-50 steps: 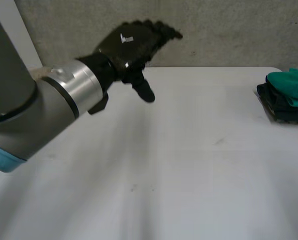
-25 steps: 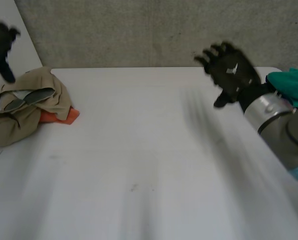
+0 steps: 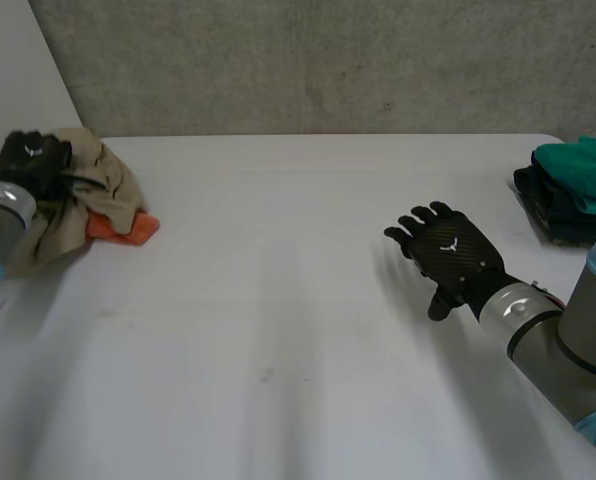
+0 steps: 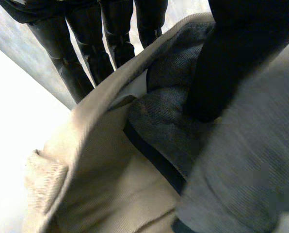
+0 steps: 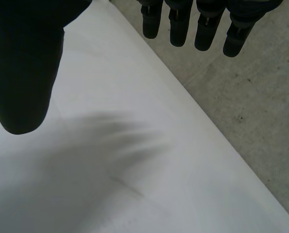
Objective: Fold the laundry.
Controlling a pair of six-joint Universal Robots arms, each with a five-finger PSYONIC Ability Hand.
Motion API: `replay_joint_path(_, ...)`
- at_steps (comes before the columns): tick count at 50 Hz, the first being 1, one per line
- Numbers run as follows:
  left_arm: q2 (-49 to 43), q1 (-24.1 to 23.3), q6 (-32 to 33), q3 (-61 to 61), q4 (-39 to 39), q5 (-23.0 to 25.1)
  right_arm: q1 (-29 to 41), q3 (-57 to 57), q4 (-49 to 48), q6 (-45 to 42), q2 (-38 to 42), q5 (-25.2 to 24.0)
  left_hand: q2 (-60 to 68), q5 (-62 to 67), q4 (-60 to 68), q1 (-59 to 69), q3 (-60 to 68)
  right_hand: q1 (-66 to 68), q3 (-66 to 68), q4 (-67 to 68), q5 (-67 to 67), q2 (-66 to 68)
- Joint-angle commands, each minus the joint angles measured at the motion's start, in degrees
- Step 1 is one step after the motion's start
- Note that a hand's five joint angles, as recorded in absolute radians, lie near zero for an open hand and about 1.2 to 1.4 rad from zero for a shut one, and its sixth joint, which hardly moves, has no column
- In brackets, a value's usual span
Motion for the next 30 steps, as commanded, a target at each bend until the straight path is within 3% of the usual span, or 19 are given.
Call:
replay_joint_path(1,17.98,-7.06,-7.36,-10.65,5.5,-3.81,-1.4,-0.07,-0.02,-0.08,-0.76,0.47,12.52,19.86,12.17,19.47,14.8,-3.02,-2.18,-2.27,-2.86,-1.99)
replay_joint_path(6,29.58,-18.02,-15.17,-16.71,6.12,-4.25,-1.57,-0.07,-0.02,0.19,-2.68,0.73,12.52,19.86,12.17,19.47,14.8,-3.02,-2.18,-2.27,-2.86,-1.99)
replay_joint_path(10,31.45,-23.84,-18.26,-18.92,5.59,-4.25,-1.75,0.11,0.07,0.71,-4.53,1.52,12.52,19.86,12.17,19.47,14.8,-3.02,-2.18,-2.27,-2.86,-1.99)
replay_joint_path(12,28.22,-30.67,-18.97,-18.75,4.37,-4.43,-2.44,0.37,0.15,0.89,-5.76,2.31,12.52,19.86,12.17,19.47,14.8,-3.02,-2.18,-2.27,-2.86,-1.99)
replay_joint_path(15,21.55,-37.01,-18.79,-16.91,3.14,-4.6,-2.97,0.55,0.15,1.07,-6.64,3.36,12.52,19.86,12.17,19.47,14.8,-3.02,-2.18,-2.27,-2.86,-1.99)
replay_joint_path(21,8.8,-43.79,-18.7,-10.67,-1.51,-8.8,-4.65,0.55,0.15,1.07,-6.73,4.25,12.52,19.86,12.17,19.47,14.8,-3.02,-2.18,-2.27,-2.86,-1.99)
replay_joint_path(24,7.71,-45.73,-18.44,-9.69,-3.98,-10.22,-5.52,0.55,0.24,1.5,-6.73,4.34,-28.7,-21.36,-29.05,-21.74,-26.41,-3.02,-2.18,-2.27,-2.86,-1.99)
replay_joint_path(30,15.15,-46.45,-18.79,-11.44,-7.23,-10.93,-5.88,0.11,0.42,3.26,-6.82,4.42,-50.13,-42.79,-50.48,-43.18,-47.85,-3.02,-2.18,-2.27,-2.86,-1.99)
